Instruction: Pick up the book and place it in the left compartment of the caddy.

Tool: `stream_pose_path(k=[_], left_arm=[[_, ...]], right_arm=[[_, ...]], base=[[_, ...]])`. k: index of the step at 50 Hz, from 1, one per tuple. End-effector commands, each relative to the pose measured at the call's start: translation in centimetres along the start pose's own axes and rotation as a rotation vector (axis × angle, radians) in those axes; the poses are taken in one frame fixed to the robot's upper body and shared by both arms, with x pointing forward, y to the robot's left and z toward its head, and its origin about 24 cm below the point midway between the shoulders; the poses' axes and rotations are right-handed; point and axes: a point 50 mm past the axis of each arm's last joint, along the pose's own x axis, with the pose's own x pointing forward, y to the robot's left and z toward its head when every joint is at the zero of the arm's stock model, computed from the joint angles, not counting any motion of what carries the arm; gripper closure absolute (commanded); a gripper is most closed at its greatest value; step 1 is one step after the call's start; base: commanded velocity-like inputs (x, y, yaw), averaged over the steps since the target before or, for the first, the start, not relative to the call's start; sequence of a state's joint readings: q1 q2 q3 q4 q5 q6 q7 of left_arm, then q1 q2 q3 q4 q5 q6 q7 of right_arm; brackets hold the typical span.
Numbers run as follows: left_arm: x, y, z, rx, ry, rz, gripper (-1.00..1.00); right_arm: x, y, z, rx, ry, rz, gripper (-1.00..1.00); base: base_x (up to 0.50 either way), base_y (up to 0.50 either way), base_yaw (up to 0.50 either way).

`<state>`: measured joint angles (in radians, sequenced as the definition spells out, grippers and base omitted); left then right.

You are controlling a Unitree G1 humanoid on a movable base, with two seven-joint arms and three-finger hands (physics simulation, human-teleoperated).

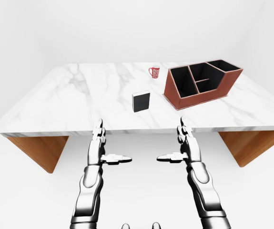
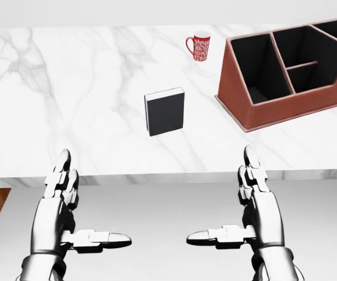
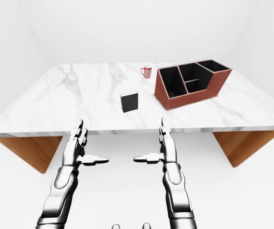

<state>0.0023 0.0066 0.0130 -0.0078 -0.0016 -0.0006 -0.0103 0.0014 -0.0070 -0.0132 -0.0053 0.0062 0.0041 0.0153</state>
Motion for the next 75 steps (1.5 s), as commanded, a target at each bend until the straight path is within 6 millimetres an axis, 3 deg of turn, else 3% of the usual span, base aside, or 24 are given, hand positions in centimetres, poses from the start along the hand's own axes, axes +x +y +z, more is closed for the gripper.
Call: stream_pose_path(k=[1,38,39,40,44,45,60,75], left_arm=[[-0.1,0.7,0.4,0.014,-0.019,0.012,-1.00],[-0.4,0.5,0.6,0.027,-0.040,0.002,-1.00],[-0.5,0.5,0.8,0.028,-0.040,0.008,-1.00],[-0.5,0.5,0.8,0.026,-0.042,0.007,-1.00],[-0.5,0.5,0.8,0.026,-0.042,0.006,-1.00],[-0.4,0.5,0.6,0.027,-0.038,0.006,-1.00],[-0.6,0.4,0.7,0.037,-0.045,0.004,-1.00],[-0.5,0.4,0.5,0.040,-0.043,0.002,-1.00]], right_arm=[[-0.1,-0.6,0.1,-0.003,0.000,0.005,-1.00],[-0.5,-1.4,1.3,0.031,-0.047,-0.033,-1.00],[-0.7,-2.0,4.0,0.036,-0.123,-0.064,-1.00],[-0.9,-2.2,4.8,0.053,-0.159,-0.068,-1.00],[-0.9,-2.2,4.8,0.054,-0.162,-0.068,-1.00],[-1.3,-2.8,6.5,0.052,-0.232,-0.082,-1.00],[-2.1,-5.6,10.1,-0.068,-0.379,-0.138,-1.00],[-3.1,-7.4,12.6,-0.040,-0.496,-0.183,-1.00]], base=[[0.00,0.00,0.00],[0.00,0.00,0.00],[0.00,0.00,0.00],[0.00,0.00,0.00],[0.00,0.00,0.00],[0.00,0.00,0.00],[0.00,0.00,0.00],[0.00,0.00,0.00]])
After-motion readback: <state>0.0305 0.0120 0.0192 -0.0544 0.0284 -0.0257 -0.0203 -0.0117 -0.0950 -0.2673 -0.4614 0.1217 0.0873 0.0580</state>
